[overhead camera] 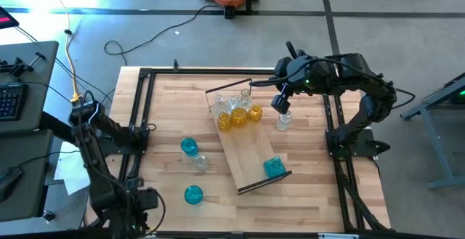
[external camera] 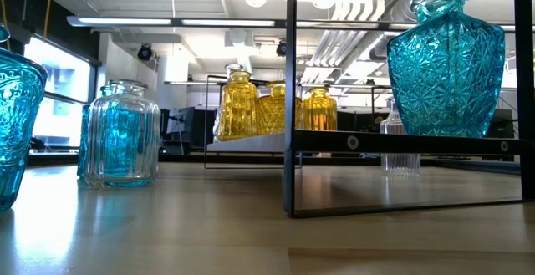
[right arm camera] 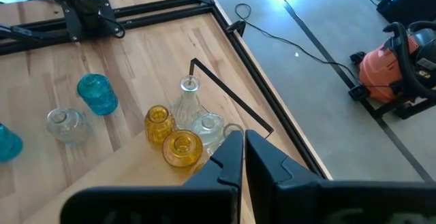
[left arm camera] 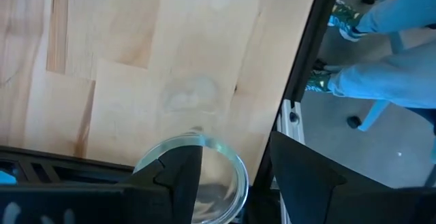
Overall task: Sort vases onto shelf
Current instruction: Put the transparent crystal vase on the shelf
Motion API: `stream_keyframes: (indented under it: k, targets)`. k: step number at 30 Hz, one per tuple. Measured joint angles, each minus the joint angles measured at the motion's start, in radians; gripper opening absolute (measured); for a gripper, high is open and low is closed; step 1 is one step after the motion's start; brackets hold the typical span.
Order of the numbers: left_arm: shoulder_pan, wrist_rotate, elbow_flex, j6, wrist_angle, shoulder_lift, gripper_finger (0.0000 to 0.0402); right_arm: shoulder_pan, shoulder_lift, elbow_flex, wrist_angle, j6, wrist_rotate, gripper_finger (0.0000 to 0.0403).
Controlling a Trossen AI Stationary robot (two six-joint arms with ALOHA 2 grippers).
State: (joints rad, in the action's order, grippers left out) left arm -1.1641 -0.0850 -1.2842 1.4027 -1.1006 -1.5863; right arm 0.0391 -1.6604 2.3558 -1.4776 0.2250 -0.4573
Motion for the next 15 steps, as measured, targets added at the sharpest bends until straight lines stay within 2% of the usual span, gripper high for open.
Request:
stream_keyframes:
  k: [9, 15]
  targets:
    - [0.000, 0.021, 0.000, -0.004, -0.001, -0.044, 0.0155, 0.000, 0.000, 0.000, 0.000, -0.007, 0.002, 0.0000]
    - [0.001, 0.047, 0.000, -0.011, -0.002, -0.036, 0.0102, 0.000, 0.000, 0.000, 0.000, -0.012, 0.001, 0.0000]
